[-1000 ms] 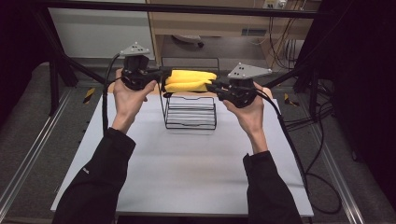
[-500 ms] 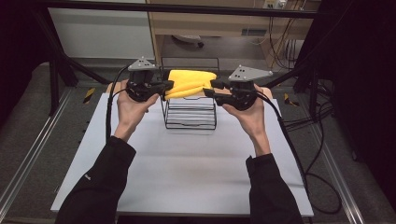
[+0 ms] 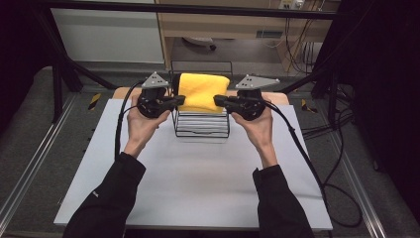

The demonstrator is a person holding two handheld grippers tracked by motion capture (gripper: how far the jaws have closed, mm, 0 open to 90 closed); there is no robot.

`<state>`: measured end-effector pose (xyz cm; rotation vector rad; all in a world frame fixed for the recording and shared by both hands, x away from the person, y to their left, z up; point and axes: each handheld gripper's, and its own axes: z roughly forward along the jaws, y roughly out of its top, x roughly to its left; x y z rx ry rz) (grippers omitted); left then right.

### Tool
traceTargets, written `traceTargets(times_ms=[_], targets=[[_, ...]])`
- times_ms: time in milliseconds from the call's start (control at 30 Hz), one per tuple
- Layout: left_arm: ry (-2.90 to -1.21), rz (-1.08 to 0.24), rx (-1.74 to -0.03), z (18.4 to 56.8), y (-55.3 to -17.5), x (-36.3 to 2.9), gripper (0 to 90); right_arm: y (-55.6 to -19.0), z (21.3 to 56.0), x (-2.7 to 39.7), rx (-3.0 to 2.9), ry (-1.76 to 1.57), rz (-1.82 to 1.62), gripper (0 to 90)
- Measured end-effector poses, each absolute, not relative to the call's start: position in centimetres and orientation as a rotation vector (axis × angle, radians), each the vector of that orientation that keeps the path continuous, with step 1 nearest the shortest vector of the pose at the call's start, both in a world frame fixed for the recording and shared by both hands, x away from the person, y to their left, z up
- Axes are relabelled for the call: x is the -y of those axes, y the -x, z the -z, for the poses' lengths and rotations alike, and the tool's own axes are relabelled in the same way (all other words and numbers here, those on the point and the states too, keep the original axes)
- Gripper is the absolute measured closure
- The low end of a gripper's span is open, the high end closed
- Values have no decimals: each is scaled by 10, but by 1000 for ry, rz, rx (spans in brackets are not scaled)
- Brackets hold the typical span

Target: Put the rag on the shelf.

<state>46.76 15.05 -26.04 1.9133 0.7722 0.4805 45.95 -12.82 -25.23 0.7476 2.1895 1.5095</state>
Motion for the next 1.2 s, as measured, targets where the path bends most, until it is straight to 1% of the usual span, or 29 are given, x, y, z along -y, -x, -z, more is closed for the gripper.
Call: traceTargets(times_ms=[133,300,500,567,600,633,667,800,867,933,1033,1100,1200], targets=[[-1914,-483,-778,267,-470,-150,897,-465,266,127,-2202,-810,-1435,900],[-1901,-488,-789,270,-474,-148,896,-471,274,126,-2145,-833,-1424,899],[-1896,-503,-785,270,-471,-150,890,-468,274,129,-2118,-812,-1456,822],[-1895,-498,-783,270,-469,-152,854,-462,270,132,-2105,-797,-1472,771],[-1893,-495,-785,269,-467,-154,854,-462,270,132,-2105,-797,-1472,771],[-1901,-501,-787,268,-463,-157,823,-459,268,134,-2100,-799,-1486,750],[-1902,-497,-789,268,-460,-160,785,-455,265,137,-2097,-801,-1515,695],[-1931,-492,-783,271,-449,-169,657,-444,260,147,-2086,-831,-1530,536],[-1942,-487,-787,275,-443,-174,592,-440,260,153,-2072,-853,-1554,438],[-1949,-475,-794,280,-438,-180,518,-435,261,159,-2054,-877,-1559,368],[-1957,-464,-796,289,-429,-190,424,-430,264,168,-2047,-906,-1558,292],[-1964,-468,-793,295,-424,-196,373,-427,267,174,-2055,-923,-1557,246],[-1964,-441,-801,307,-417,-205,300,-422,273,181,-2066,-945,-1554,188]])
